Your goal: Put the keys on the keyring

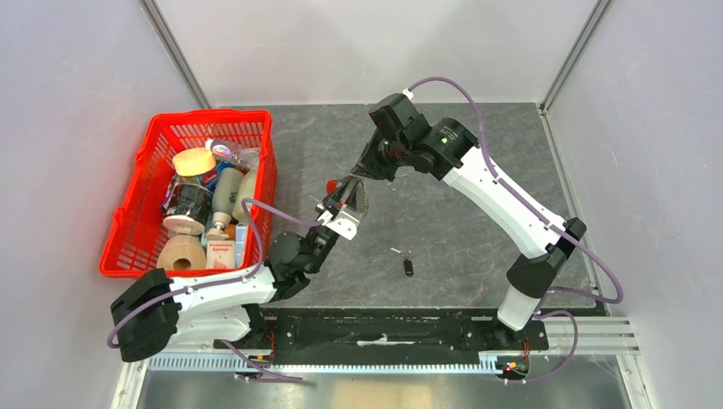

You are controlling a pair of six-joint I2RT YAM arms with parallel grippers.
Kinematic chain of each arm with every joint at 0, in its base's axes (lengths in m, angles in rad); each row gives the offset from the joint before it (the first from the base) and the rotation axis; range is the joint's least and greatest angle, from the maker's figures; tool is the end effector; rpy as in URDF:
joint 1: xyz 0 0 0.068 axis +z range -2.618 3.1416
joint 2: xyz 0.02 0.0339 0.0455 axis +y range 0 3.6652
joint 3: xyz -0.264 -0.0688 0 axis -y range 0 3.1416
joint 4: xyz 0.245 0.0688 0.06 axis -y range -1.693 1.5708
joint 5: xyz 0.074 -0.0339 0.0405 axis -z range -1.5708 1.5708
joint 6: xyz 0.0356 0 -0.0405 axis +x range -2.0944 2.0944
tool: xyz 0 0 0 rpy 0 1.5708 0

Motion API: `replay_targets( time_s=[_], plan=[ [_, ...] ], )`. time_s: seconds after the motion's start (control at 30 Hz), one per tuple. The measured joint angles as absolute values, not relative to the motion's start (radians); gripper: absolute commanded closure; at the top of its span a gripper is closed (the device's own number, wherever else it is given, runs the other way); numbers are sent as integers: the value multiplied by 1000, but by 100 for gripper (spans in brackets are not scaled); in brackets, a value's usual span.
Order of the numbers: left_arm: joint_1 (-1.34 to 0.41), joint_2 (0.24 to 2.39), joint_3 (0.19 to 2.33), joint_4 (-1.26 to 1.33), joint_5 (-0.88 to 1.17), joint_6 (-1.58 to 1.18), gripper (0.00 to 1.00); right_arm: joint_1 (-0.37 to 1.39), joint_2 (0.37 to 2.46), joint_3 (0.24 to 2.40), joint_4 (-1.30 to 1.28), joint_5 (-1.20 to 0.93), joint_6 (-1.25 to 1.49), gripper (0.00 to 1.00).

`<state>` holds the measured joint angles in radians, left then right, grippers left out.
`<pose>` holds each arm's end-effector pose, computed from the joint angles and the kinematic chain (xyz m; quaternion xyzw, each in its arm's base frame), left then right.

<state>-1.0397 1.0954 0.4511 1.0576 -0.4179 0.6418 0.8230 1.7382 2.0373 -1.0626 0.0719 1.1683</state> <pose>0.1283 -0.1898 0.2918 0.2829 0.4862 -0.0506 0.8252 0.2464 0.2619 0.4276 0.1718 0.9030 0.3114 0.2412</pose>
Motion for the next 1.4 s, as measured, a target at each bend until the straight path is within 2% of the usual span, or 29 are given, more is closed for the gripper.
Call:
replay_targets(
  time_s=[0.57,0.67,1.07,1.4],
  plan=[
    [-1040,1102,451,1081,-442,657,82,838,1725,2039,-1063,72,1166,100],
    [-1040,1102,451,1084,-443,659,98,843,1725,2039,-1063,73,1166,100],
    [-1040,1080,451,1072,-418,667,98,852,1711,2039,-1062,76,1167,100],
    [-1040,971,451,946,-349,651,98,864,1663,2006,-1047,66,1168,100]
  ],
)
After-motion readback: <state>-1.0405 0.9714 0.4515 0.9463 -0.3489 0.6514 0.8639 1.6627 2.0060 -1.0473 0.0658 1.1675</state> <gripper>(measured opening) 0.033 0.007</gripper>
